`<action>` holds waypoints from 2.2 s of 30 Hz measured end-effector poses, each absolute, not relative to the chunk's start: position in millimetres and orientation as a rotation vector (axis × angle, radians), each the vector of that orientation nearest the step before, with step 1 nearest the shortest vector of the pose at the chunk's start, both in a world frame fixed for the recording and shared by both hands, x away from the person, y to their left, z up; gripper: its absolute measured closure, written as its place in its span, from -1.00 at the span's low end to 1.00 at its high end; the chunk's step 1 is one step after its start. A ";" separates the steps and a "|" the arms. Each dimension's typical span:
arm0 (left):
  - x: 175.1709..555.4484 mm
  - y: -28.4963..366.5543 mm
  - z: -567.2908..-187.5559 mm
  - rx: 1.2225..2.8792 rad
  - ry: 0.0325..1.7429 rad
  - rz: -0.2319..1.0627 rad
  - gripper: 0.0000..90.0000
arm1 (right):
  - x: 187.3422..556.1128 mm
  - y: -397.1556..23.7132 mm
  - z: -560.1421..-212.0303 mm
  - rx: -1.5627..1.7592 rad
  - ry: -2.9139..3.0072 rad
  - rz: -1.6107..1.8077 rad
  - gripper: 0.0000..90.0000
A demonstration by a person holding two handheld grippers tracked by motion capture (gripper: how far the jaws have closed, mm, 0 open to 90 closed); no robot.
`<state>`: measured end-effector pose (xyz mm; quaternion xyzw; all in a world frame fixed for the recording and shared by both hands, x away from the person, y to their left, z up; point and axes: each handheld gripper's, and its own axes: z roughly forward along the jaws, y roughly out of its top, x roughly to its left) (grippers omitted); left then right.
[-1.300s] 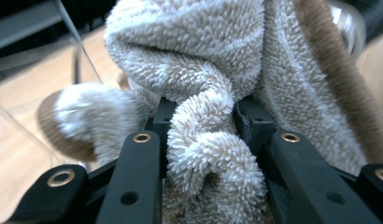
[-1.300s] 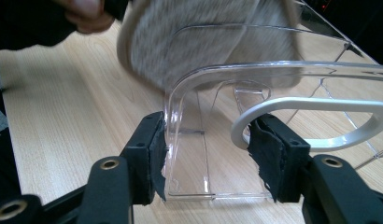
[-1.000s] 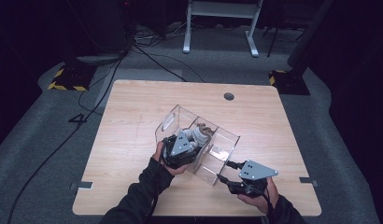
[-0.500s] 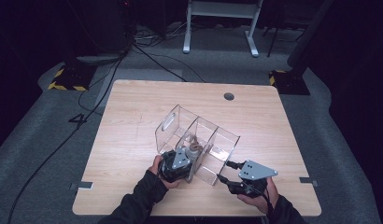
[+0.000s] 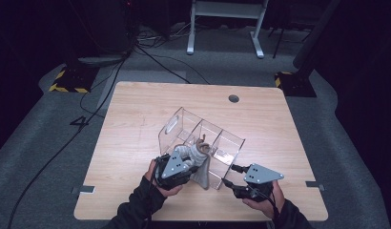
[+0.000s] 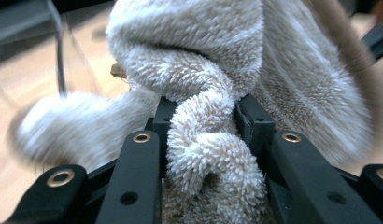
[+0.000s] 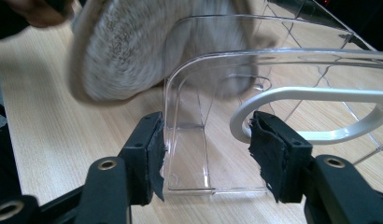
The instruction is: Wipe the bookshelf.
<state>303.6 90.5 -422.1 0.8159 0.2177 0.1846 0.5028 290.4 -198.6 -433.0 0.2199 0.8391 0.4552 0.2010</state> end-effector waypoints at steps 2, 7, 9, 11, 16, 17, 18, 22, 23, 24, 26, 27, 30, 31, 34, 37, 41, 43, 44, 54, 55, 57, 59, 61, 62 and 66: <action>297.7 82.7 -412.1 1.959 0.497 0.472 0.48 | 290.5 -198.5 -432.9 0.613 2.343 1.273 0.01; 302.1 80.2 -418.1 1.987 0.516 0.496 0.48 | 289.5 -197.9 -432.9 0.614 2.339 1.269 0.01; 308.9 88.0 -425.4 1.982 0.572 0.469 0.48 | 289.7 -198.3 -433.0 0.611 2.340 1.272 0.02; 315.1 90.7 -438.3 2.025 0.628 0.458 0.48 | 290.1 -199.0 -433.3 0.614 2.345 1.272 0.01; 322.3 79.5 -472.8 2.164 0.649 0.462 0.48 | 289.4 -198.4 -433.7 0.613 2.341 1.270 0.01; 323.5 76.8 -477.1 2.182 0.660 0.461 0.48 | 289.4 -198.4 -433.9 0.613 2.340 1.270 0.01; 325.5 74.5 -482.0 2.208 0.664 0.461 0.48 | 289.3 -198.3 -434.0 0.612 2.340 1.267 0.01; 326.2 73.6 -486.7 2.220 0.674 0.442 0.48 | 289.2 -198.2 -434.2 0.610 2.339 1.268 0.01; 323.9 74.7 -481.9 2.214 0.664 0.446 0.48 | 289.3 -198.4 -434.3 0.608 2.339 1.269 0.01; 322.4 76.2 -478.3 2.197 0.660 0.446 0.48 | 289.3 -198.4 -434.3 0.610 2.339 1.268 0.01; 319.7 80.7 -468.0 2.143 0.649 0.438 0.48 | 289.0 -198.0 -434.1 0.612 2.340 1.263 0.01; 317.9 83.9 -458.4 2.100 0.635 0.441 0.48 | 288.9 -197.9 -434.1 0.610 2.339 1.262 0.01; 313.6 87.9 -436.4 1.995 0.604 0.459 0.48 | 289.0 -197.6 -434.1 0.612 2.338 1.263 0.01; 313.6 87.9 -436.4 1.995 0.604 0.459 0.48 | 289.1 -197.6 -434.0 0.613 2.339 1.264 0.01; 309.7 81.4 -416.6 1.973 0.539 0.539 0.48 | 289.2 -197.0 -434.3 0.612 2.338 1.263 0.01; 319.4 80.8 -418.0 1.972 0.585 0.566 0.48 | 288.9 -196.6 -435.6 0.611 2.346 1.254 0.02; 333.8 75.7 -423.9 1.987 0.618 0.595 0.48 | 289.0 -196.5 -436.3 0.609 2.353 1.247 0.03; 337.0 74.6 -424.1 1.977 0.624 0.596 0.48 | 289.2 -196.5 -436.4 0.606 2.353 1.248 0.03; 339.8 73.4 -423.4 1.973 0.636 0.619 0.48 | 289.3 -196.3 -436.4 0.607 2.353 1.248 0.04; 334.1 69.6 -455.3 2.157 0.658 0.628 0.46 | 288.2 -197.2 -438.4 0.609 2.364 1.246 0.05; 333.9 70.7 -460.0 2.174 0.660 0.616 0.46 | 288.3 -197.5 -438.2 0.609 2.361 1.246 0.05; 334.6 72.1 -469.9 2.201 0.667 0.586 0.45 | 289.1 -197.3 -438.3 0.613 2.360 1.247 0.05; 336.0 70.8 -478.8 2.239 0.673 0.571 0.45 | 289.5 -196.6 -438.5 0.615 2.359 1.247 0.04; 336.2 69.6 -479.8 2.244 0.663 0.586 0.44 | 289.0 -196.4 -437.9 0.613 2.355 1.250 0.02; 336.6 69.2 -476.8 2.237 0.661 0.585 0.43 | 288.7 -196.6 -437.5 0.609 2.355 1.259 0.02; 338.0 69.9 -458.7 2.162 0.656 0.595 0.44 | 289.5 -197.2 -437.4 0.611 2.353 1.262 0.02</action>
